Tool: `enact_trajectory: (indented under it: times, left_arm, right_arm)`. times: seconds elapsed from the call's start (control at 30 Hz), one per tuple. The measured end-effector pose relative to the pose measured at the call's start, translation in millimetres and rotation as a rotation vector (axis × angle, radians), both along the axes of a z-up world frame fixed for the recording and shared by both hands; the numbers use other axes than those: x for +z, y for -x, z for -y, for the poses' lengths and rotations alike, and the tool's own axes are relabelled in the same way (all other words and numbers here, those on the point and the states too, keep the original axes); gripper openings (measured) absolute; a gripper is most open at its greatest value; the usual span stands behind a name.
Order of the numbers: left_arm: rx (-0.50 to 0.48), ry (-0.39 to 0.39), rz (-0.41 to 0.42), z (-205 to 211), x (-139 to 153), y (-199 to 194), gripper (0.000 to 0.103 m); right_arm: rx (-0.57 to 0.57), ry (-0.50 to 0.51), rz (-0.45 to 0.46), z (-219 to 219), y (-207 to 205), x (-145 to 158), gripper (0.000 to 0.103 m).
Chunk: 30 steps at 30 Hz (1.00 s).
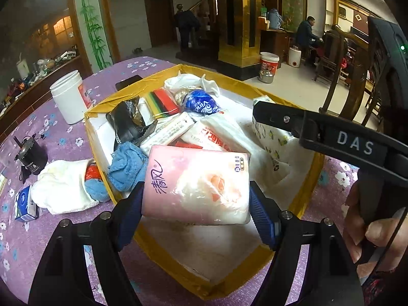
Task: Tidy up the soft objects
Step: 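Lower both packs into the box and open both tools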
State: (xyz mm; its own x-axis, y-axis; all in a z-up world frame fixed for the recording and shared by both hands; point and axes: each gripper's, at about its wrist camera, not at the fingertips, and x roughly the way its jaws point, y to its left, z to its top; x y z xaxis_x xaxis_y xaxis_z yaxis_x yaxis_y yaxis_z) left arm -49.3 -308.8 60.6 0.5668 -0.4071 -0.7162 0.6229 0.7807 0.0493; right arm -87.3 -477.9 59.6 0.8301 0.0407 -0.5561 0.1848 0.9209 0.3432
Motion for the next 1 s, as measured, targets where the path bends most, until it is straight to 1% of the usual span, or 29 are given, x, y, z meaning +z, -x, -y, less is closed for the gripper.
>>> enact_trajectory:
  times: [0.07,0.13,0.23,0.33,0.47,0.57,0.63,0.8,0.9,0.93,0.97,1.0]
  left_arm:
    - [-0.014,0.012,0.005,-0.3,4.5,4.3,0.077]
    - [-0.025,0.022,0.012,0.1,7.9,6.7,0.080]
    - [-0.038,0.032,0.024,0.4,12.2,9.4,0.080]
    - [-0.047,0.063,0.018,-3.1,19.0,9.2,0.080]
    - [-0.052,0.111,0.029,-14.7,34.8,10.4,0.080]
    - [-0.051,0.127,0.037,-26.0,44.0,10.7,0.080]
    - [-0.041,0.141,0.043,-33.3,48.3,9.2,0.080]
    - [0.001,0.191,0.024,-68.2,59.6,-2.1,0.080]
    - [0.063,0.219,0.032,-106.6,65.4,-12.8,0.080]
    - [0.082,0.215,0.039,-116.0,65.3,-16.4,0.080]
    - [0.131,0.206,0.059,-135.2,65.2,-23.3,0.080]
    - [0.157,0.203,0.067,-146.1,63.9,-27.5,0.080]
  right_arm:
    - [-0.003,-0.003,0.007,-0.5,1.7,0.8,0.066]
    - [-0.010,-0.006,0.012,0.5,3.4,1.7,0.066]
    - [-0.019,-0.009,0.032,0.9,7.5,6.5,0.067]
    - [-0.029,-0.003,0.056,0.5,11.7,13.3,0.067]
    - [-0.040,-0.003,0.089,2.1,19.0,22.7,0.067]
    - [-0.036,0.001,0.109,1.3,22.5,30.2,0.067]
    - [-0.022,0.005,0.118,-2.1,23.3,35.6,0.068]
    - [0.026,-0.002,0.133,-15.0,21.0,47.4,0.070]
    - [0.064,0.000,0.136,-25.3,17.6,54.0,0.070]
    - [0.076,0.007,0.136,-30.2,16.1,56.8,0.070]
    - [0.088,0.015,0.138,-36.3,14.5,59.9,0.070]
    - [0.102,0.020,0.139,-42.0,13.0,62.3,0.070]
